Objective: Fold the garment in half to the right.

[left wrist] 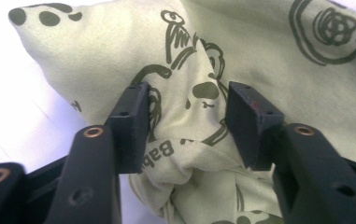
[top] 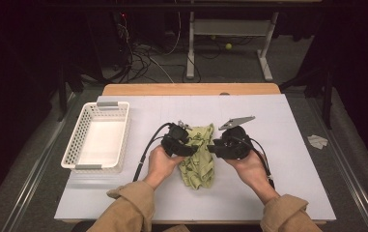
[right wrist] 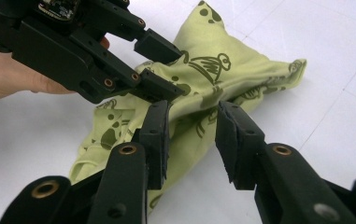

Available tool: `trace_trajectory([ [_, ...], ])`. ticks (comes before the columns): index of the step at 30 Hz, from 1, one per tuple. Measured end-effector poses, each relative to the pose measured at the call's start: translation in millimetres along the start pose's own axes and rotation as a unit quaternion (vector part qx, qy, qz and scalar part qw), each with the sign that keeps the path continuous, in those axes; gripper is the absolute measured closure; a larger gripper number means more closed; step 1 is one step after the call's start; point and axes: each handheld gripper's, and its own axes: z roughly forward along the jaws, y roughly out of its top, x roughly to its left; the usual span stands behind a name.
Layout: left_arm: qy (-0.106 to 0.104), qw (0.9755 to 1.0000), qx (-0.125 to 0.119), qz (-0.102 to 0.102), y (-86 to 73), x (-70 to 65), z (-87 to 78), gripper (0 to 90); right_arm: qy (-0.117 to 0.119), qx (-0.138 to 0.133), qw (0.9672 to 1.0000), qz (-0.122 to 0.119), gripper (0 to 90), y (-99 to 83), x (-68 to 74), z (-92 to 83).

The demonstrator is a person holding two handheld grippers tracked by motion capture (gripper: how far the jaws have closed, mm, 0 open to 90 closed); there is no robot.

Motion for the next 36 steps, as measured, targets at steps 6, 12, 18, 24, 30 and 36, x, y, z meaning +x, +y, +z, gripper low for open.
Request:
trace_trajectory([
  [6,-0.012,0.9999,-0.001,-0.007,-1.5,4.6,-1.1,47.7,0.001,-0.006,0.9999,0.009,63.8,1.9,-3.0,-4.2],
  [12,-0.018,0.9998,-0.003,-0.010,-1.4,5.4,-3.4,49.0,-0.006,-0.020,0.9998,-0.003,61.3,9.0,3.0,-13.5],
  [18,-0.018,0.9998,-0.005,-0.009,-2.7,6.3,-6.6,48.2,-0.012,0.026,0.9996,0.003,60.5,4.4,0.5,2.8],
  [24,-0.031,0.9995,-0.004,-0.010,-8.2,12.9,-13.4,54.4,-0.005,0.053,0.9986,0.009,87.7,-14.6,-7.9,15.0],
  [30,-0.038,0.9992,-0.009,-0.009,-12.1,16.5,-20.0,62.7,0.001,0.071,0.9975,0.010,89.1,-32.2,-11.7,22.1],
  [36,-0.047,0.9986,-0.015,-0.021,-17.7,28.4,-23.4,69.9,0.019,0.085,0.9961,0.014,89.0,-46.0,-11.3,29.4],
])
